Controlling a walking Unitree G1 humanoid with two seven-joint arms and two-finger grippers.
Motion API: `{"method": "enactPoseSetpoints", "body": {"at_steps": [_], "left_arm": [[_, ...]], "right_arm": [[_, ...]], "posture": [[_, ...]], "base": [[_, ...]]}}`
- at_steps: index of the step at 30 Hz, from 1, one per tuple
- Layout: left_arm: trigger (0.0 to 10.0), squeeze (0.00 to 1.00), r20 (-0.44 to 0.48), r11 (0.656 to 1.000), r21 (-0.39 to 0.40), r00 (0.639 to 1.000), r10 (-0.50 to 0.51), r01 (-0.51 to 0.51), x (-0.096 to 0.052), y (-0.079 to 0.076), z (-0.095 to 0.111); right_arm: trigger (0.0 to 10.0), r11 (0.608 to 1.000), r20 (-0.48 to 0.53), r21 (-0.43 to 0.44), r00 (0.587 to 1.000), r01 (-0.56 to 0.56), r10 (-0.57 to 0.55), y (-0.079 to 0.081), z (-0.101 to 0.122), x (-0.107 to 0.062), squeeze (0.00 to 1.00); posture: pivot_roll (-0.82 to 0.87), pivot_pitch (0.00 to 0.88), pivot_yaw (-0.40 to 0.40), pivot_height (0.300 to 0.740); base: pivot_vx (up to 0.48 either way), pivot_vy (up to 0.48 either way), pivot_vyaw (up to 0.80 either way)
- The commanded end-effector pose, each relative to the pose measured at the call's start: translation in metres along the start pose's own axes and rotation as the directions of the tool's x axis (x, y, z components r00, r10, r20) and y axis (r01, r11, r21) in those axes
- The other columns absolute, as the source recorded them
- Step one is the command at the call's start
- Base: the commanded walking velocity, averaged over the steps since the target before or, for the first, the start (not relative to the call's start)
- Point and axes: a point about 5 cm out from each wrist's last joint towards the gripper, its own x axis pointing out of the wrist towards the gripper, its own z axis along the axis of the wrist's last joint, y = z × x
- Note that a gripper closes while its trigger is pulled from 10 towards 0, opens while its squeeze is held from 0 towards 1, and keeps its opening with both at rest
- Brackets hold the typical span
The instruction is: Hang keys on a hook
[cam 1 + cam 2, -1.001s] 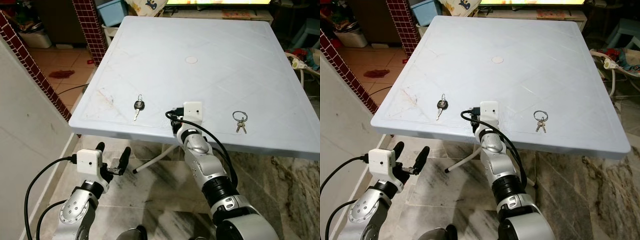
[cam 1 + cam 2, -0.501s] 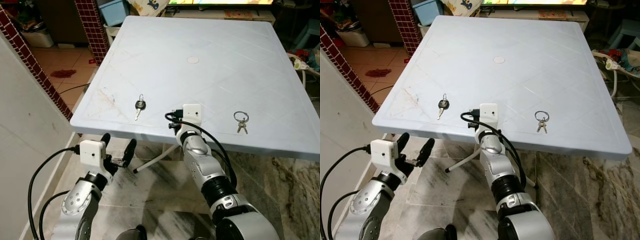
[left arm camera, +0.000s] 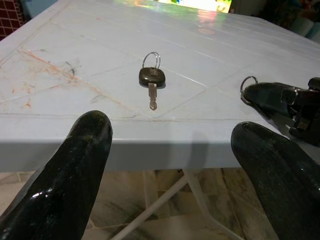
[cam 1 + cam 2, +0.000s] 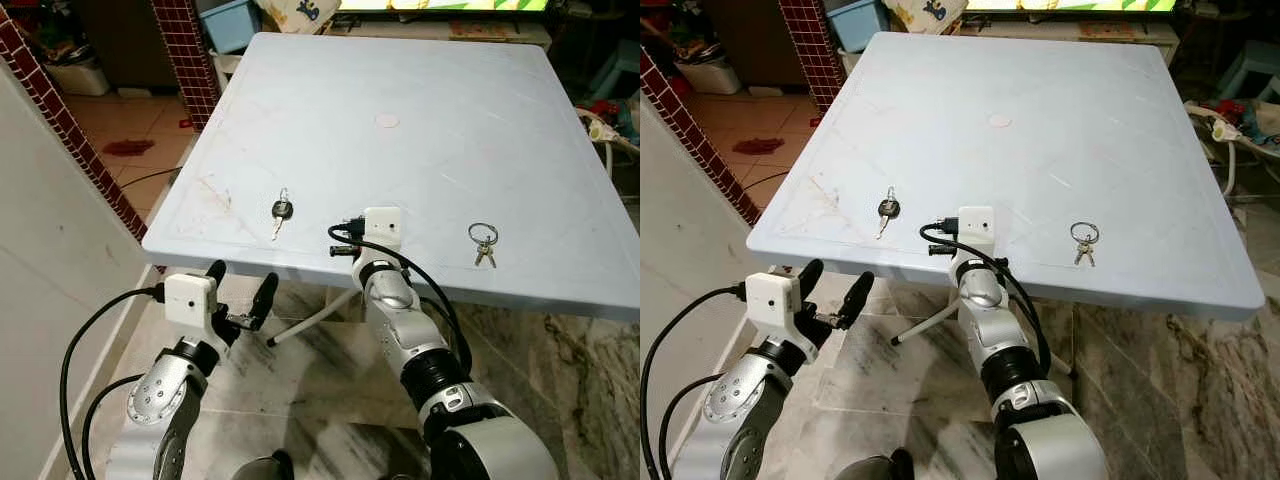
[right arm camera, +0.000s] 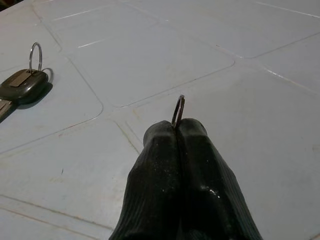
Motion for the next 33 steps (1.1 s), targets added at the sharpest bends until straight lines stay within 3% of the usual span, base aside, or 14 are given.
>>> {"method": "enactPoseSetpoints", "body": {"at_steps": [1,5,11,19,21,23,24,26,29,33], "left_arm": [[10.0,0.0,0.005,1.0,0.017,1.0,-0.001,0.001,0.0,0.0,0.003],[10.0,0.0,0.004,1.0,0.022,1.0,-0.001,0.001,0.001,0.001,0.003],[10.0,0.0,0.006,1.0,0.026,1.0,0.003,-0.003,0.002,0.001,0.003],[10.0,0.0,0.058,1.0,0.008,0.998,-0.012,0.011,0.012,-0.005,0.015],[10.0,0.0,0.062,1.0,0.003,0.998,-0.021,0.021,0.013,-0.006,0.016],[10.0,0.0,0.06,1.0,0.002,0.998,-0.022,0.022,0.014,-0.007,0.015],[10.0,0.0,0.058,1.0,-0.003,0.998,-0.025,0.025,0.014,-0.007,0.014],[10.0,0.0,0.046,0.999,-0.01,0.998,-0.044,0.045,0.013,-0.009,0.012],[10.0,0.0,0.041,0.999,-0.003,0.998,-0.044,0.044,0.014,-0.007,0.01],[10.0,0.0,0.043,1.0,0.003,0.999,-0.026,0.026,0.017,-0.004,0.01]], "right_arm": [[0.0,1.0,-0.034,0.011,0.999,-0.009,0.009,0.006,-0.006,-0.001,0.0],[0.0,1.0,-0.008,-0.01,1.0,-0.018,0.018,0.007,-0.004,-0.002,0.0],[0.0,0.993,0.082,-0.11,0.996,-0.035,0.044,0.003,0.003,-0.006,0.0],[0.0,0.988,0.156,-0.153,0.987,-0.009,0.034,-0.016,0.011,-0.017,0.0],[4.1,0.989,0.154,-0.149,0.988,0.002,0.021,-0.023,0.011,-0.021,0.0],[3.4,0.989,0.148,-0.147,0.989,0.014,0.008,-0.031,0.01,-0.025,0.0],[4.8,0.989,0.144,-0.148,0.99,0.02,0.002,-0.035,0.01,-0.026,0.0],[10.0,0.987,0.142,-0.144,0.989,0.064,-0.043,-0.05,0.011,-0.031,0.0],[10.0,0.986,0.124,-0.133,0.988,0.105,-0.089,-0.066,0.015,-0.033,0.0],[10.0,0.981,0.131,-0.15,0.986,0.119,-0.1,-0.072,0.021,-0.034,0.0]], "posture": [[0.08,0.12,0.067,0.74],[0.08,0.114,0.066,0.74],[0.08,0.11,0.066,0.74],[0.05,0.104,0.064,0.74],[0.05,0.105,0.06,0.74],[0.04,0.103,0.056,0.74],[0.04,0.102,0.054,0.74],[0.03,0.1,0.048,0.74],[0.02,0.098,0.044,0.74],[0.01,0.098,0.041,0.74]], "base": [[0.0,0.0,0.0],[0.0,0.0,0.0],[0.0,0.0,0.0],[0.0,0.0,0.0],[0.0,0.0,0.0],[0.0,0.0,0.0],[0.0,0.0,0.0],[0.0,0.0,0.0],[0.0,0.0,0.0],[0.0,0.0,0.0]]}}
